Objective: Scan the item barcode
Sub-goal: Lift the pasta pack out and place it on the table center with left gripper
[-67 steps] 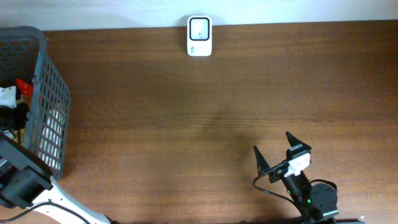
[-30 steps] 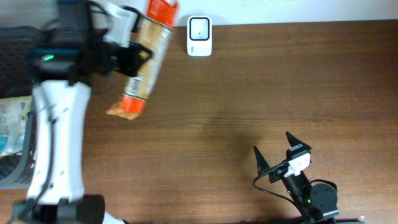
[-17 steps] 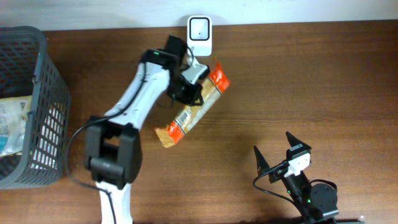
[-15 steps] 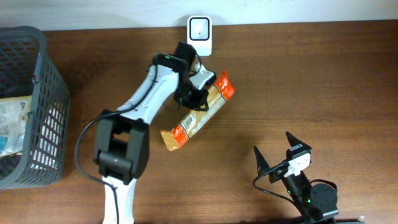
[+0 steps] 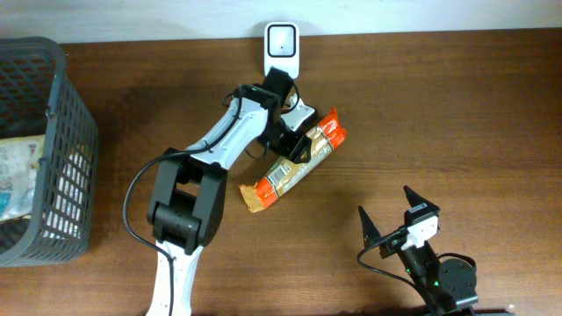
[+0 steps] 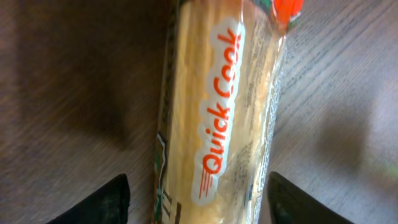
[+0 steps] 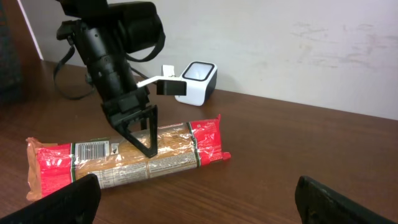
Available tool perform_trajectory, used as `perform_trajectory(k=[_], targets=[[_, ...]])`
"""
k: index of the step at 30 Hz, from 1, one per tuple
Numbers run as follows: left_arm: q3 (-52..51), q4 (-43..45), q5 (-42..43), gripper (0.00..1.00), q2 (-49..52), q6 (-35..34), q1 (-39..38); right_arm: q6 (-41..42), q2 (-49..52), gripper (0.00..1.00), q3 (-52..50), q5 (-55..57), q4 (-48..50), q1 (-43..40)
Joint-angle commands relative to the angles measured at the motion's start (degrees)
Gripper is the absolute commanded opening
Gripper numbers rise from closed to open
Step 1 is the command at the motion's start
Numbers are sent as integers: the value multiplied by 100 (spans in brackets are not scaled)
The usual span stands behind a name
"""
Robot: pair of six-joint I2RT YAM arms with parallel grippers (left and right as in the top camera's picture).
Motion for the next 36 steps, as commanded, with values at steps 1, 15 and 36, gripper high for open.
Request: perform_trajectory(k=[1,15,36], targets=[[769,-426,-387,90,85,31,184,39,-37,99,-42,-7,-17,31],[7202,-3585,-1460,99,-1128,-448,3084,39,-37,99,-42,-7,-17,31],[-151,-439,-3436,93,-1047,514,6459,39,-37,99,-42,-7,-17,31]])
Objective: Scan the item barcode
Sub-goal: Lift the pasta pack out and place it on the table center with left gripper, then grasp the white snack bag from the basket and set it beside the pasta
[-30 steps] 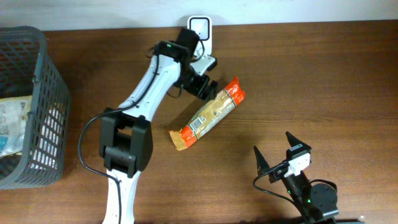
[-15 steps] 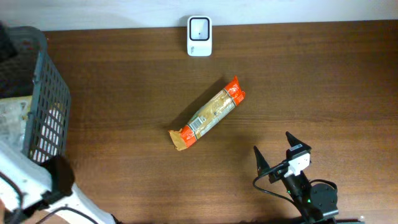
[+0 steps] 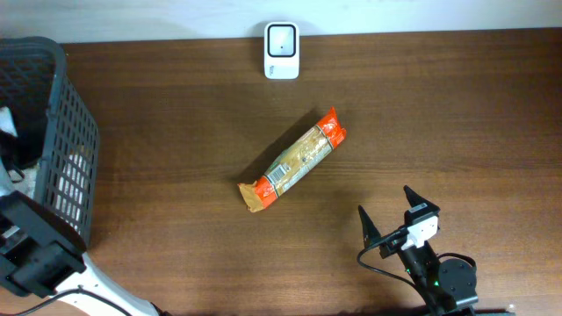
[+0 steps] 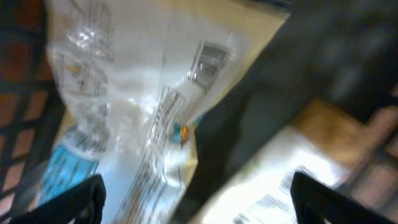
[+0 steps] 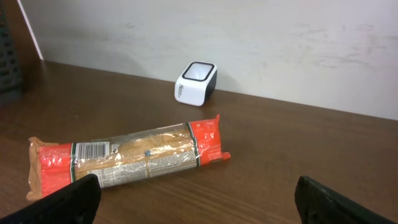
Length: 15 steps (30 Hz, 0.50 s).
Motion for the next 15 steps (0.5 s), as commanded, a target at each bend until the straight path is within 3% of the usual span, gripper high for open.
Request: perform_trajectory(k=[1,4,8,10,11,13,15], targets=[[-846,807,-1036,92,-46,584,9,44,-37,99,-42,-7,-17,31],[-1062,1384,-1069,84,92,730,9,44,-37,99,-42,-7,-17,31],[-1073,1484,-1137,68,448,730,24,44,-37,99,-42,-7,-17,31],[-1073,1462,-1154,37,584,728,24,44,-37,99,-42,-7,-17,31],[-1073,1467,-1152,29,584,726,24,44,-37,99,-42,-9,-17,31],[-1073,1484,-1152,22,584,723,24,44,-37,99,-42,-7,-17,31],[-1071,1482,-1152,0,584,721,22,44,-37,99,-42,-7,-17,31]])
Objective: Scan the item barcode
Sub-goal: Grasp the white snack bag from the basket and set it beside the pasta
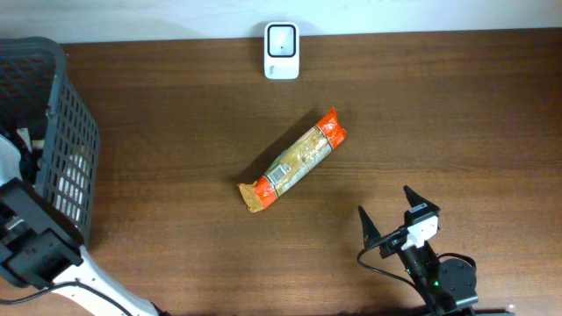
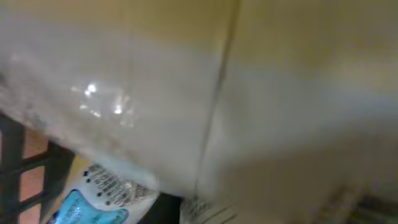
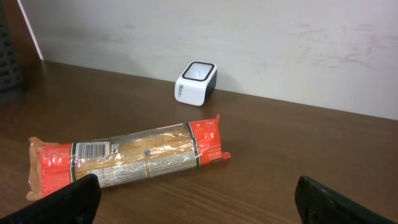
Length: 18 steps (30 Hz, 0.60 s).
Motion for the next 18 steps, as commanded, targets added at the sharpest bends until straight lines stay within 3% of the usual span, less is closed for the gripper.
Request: perform_trajectory(k=[1,5,8,13,15,18], targets=[[-42,-28,107,0,127,-11,20,39,-37,99,-42,-9,-17,31],[566,-365,507,0,-214,-372,9,39,-37,99,-42,-7,-17,31],[1567,-455,1185,0,-1023,-693,9,39,-37,99,-42,-7,-17,31],[2695,-485,2994,0,-2889,-970,-57,39,-37,99,-42,-7,-17,31],[2695,-1067,3381,0,-3550,-970,-485,39,-37,99,-42,-7,-17,31],[2573,-2568,3456,0,-3613,-820,-1805,39,-37,99,-42,-7,-17,31]])
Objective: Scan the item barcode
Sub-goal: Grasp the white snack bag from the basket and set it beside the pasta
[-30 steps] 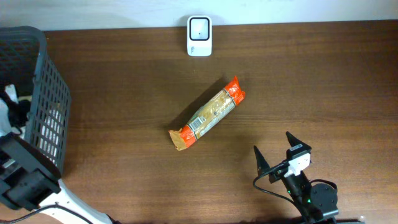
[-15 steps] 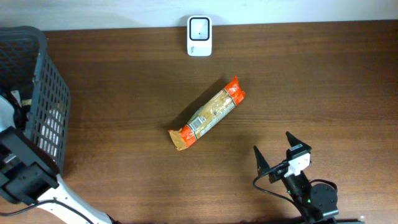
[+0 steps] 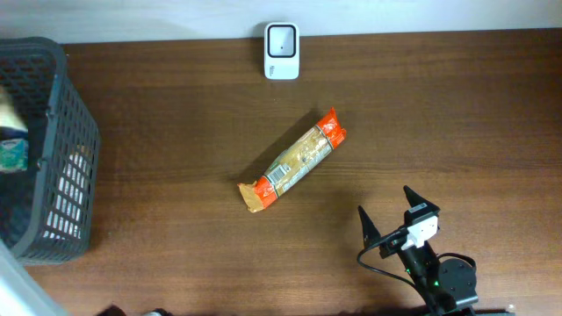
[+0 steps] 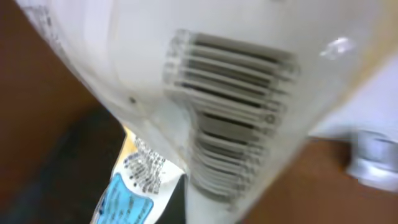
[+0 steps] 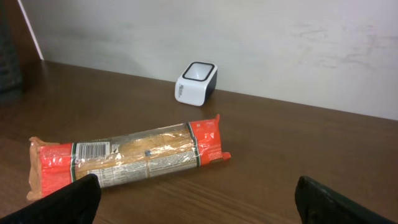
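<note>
A white packet with a barcode [image 4: 230,118] and a blue label [image 4: 127,196] fills the left wrist view, held close to the camera with brown table behind it. My left gripper's fingers are hidden by it. In the overhead view the packet [image 3: 10,132] shows over the basket's left edge. The orange pasta packet [image 3: 294,162] lies in mid-table, its barcode [image 5: 91,150] facing my right gripper [image 5: 199,205], which rests open near the front edge. The white scanner [image 3: 282,39] stands at the back edge.
A dark mesh basket [image 3: 66,175] occupies the left end of the table. My left arm [image 3: 18,285] rises at the lower left corner. A white wall [image 5: 249,37] runs behind the scanner.
The white packet, pressed blurred against the left wrist camera inside the basket, now shows its barcode with table behind it. In the overhead view it appears over the basket. The right arm is still.
My left gripper stood open over the pasta packet near the scanner. It then was away at the basket, open above clear packets inside. Then a packet filled its view, and now that packet is held up out of the basket. The pasta packet stayed put.
</note>
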Available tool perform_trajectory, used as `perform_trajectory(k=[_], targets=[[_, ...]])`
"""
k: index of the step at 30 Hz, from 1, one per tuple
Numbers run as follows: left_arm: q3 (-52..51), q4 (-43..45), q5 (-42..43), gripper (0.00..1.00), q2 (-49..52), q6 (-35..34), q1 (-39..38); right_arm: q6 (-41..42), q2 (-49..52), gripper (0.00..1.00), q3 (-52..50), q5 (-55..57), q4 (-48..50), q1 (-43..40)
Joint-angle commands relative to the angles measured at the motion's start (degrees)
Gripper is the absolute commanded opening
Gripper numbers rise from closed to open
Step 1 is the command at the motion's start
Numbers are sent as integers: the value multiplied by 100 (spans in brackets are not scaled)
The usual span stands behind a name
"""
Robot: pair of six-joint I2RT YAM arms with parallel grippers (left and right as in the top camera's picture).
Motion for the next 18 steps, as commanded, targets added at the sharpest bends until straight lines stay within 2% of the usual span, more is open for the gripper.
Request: perform_trajectory(k=[1,3,6,9,12,13,14,15,18], targets=[[-444,-997,352,0,356,190,-1353,37,-37,99,-42,-9,-20,31],[-1309,-922,199,0,599,236,-2260,37,-37,99,-42,-9,-20,31],[-2892,92,-42,0,1167,225,-3228,37,-37,99,-42,-9,-20,31],[-3700,868,-42,0,1794,201,-3696,37,-37,99,-42,-9,-20,31],[-3963,1246,-59,0,2406,201,-3960,37,-37,99,-42,-9,-20,31],[-3963,1285,-59,10,2586,201,-4028,37,-37,99,-42,-9,-20,31],[-3963,1307,-59,26,2732,199,-4087,37,-37,99,-42,-9,-20,31],[-3963,1370,-59,99,2804,175,-4094,37,-37,99,-42,-9,-20,31],[-3668,1331,-52,99,2667,-59,-4092,37,-37,99,-42,-9,-20,31]])
